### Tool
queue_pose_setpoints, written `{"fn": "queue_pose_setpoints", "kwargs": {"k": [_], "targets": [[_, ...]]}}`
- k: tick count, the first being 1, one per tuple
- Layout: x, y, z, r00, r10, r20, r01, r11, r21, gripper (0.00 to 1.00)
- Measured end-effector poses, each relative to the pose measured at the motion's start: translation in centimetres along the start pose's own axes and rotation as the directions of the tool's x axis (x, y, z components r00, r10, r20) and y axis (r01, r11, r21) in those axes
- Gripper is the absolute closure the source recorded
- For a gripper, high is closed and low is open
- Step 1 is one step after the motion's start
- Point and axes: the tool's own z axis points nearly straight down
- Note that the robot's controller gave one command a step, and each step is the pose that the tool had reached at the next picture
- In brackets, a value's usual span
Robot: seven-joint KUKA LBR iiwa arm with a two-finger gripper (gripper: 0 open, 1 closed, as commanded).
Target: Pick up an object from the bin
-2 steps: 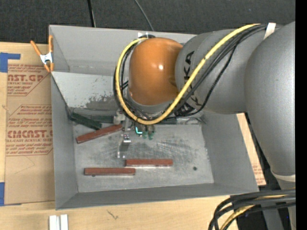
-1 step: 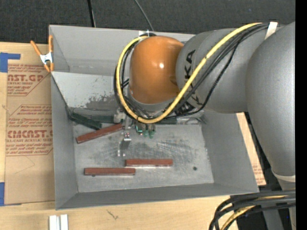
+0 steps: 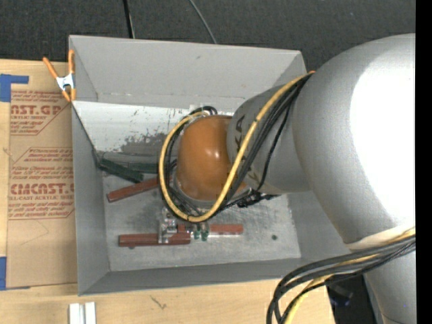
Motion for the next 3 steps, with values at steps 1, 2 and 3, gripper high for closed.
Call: {"fn": "queue_pose_setpoints", "kwargs": {"k": [1, 2, 3], "targets": [[-0.2, -0.1, 0.2, 1.000, 0.003, 0.009, -0.003, 1.000, -0.001, 0.00], [-0.1, -0.1, 0.2, 1.000, 0.003, 0.007, -0.003, 1.000, 0.000, 0.00], [2.0, 1.3, 0.1, 0.953, -0.303, -0.014, 0.303, 0.953, 0.007, 1.00]]}}
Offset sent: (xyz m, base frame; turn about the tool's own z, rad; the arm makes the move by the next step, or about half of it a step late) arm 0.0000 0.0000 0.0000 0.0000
